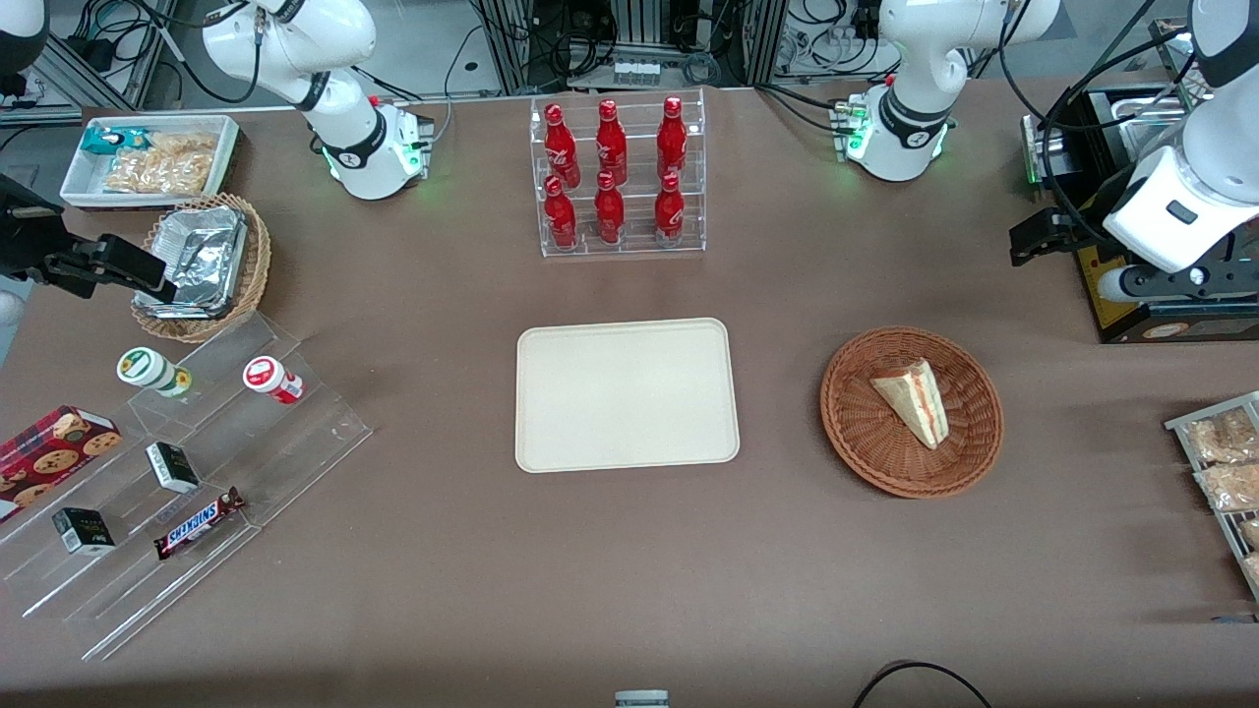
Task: Place sandwich from basket to tray
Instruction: 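Move the left gripper down over the sandwich in the wicker basket, then lower the left gripper and close it on the wrapped sandwich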
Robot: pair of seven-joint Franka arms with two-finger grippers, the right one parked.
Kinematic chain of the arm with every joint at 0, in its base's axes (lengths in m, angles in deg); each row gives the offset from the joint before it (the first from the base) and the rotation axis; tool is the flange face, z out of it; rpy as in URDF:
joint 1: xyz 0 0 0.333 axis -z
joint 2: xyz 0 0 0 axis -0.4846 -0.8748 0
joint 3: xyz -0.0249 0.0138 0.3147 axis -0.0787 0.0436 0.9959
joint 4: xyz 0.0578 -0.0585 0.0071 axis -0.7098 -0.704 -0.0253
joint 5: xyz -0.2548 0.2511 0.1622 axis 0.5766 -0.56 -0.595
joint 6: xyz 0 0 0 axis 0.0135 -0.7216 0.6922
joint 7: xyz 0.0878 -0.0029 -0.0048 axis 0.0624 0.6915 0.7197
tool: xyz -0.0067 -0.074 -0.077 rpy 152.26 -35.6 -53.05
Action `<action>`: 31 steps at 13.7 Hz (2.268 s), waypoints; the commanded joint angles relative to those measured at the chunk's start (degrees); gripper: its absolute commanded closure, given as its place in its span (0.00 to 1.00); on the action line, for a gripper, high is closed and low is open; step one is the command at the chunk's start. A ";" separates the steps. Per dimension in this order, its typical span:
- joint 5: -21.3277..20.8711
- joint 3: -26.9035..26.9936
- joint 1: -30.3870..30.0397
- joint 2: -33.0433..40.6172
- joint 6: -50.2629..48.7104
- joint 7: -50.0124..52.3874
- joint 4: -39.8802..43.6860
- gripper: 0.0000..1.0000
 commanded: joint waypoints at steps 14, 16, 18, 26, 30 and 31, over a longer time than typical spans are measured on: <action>0.00 0.17 0.42 -5.30 19.08 0.83 -15.89 0.00; 0.00 0.17 0.51 -5.30 24.44 0.92 -19.49 0.00; 0.00 0.17 0.51 -5.30 30.15 1.00 -23.61 0.00; 0.00 -0.09 2.79 -6.52 52.75 18.27 -38.05 0.00; 0.09 -0.09 3.23 -8.98 53.64 33.12 -37.88 0.00; 0.00 -0.09 3.32 -9.69 55.21 36.48 -37.88 0.00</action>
